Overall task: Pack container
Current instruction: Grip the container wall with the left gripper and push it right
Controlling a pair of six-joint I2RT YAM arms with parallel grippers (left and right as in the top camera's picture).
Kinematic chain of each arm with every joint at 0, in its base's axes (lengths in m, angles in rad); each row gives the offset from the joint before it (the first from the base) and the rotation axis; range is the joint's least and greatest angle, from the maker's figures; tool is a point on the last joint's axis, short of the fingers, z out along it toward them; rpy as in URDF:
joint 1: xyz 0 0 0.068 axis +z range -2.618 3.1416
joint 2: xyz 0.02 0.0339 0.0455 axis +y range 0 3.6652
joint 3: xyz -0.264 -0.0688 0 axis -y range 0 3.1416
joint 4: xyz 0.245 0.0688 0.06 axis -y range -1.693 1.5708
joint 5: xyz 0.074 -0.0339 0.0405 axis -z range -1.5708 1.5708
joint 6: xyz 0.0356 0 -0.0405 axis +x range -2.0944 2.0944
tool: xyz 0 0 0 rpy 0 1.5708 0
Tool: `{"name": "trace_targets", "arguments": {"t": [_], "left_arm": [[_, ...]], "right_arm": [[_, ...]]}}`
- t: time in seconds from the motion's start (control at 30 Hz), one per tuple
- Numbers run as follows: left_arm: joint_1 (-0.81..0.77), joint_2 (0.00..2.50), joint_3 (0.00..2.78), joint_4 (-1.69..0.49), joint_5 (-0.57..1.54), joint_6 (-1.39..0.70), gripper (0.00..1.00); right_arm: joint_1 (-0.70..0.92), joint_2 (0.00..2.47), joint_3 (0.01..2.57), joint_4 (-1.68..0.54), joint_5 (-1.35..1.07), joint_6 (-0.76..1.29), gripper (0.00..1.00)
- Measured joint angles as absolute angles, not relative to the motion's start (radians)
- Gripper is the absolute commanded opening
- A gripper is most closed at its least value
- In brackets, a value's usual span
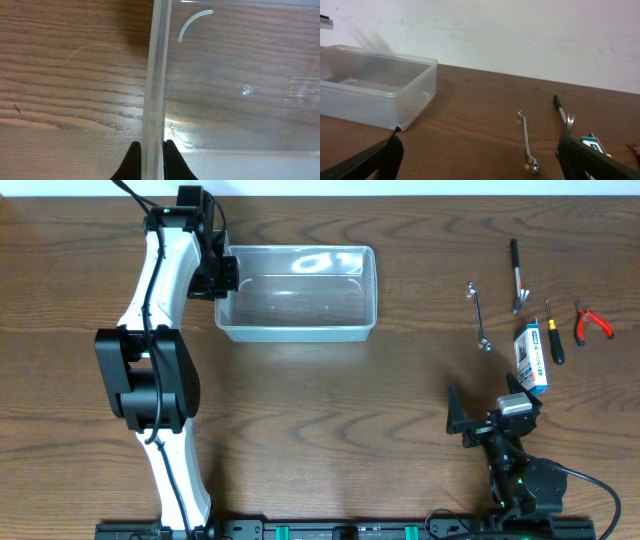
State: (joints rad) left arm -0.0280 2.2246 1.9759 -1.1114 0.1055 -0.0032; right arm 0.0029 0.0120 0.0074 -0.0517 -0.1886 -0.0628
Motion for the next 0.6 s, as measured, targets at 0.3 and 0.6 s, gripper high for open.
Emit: {"name": "trace_targets", "arguments": {"t": [0.3,0.6], "left_arm": [[-0.082,2.225,1.976,-1.109,0.106,-0.003,0.06],[-0.120,2.225,1.976,-1.113,0.106,-0.003,0.06]], "right_arm": [[0.003,0.012,0.007,-0.052,-0.188,-0.063,0.99],[0.003,0.012,0.007,-0.052,-0.189,-0.063,0.99]]}}
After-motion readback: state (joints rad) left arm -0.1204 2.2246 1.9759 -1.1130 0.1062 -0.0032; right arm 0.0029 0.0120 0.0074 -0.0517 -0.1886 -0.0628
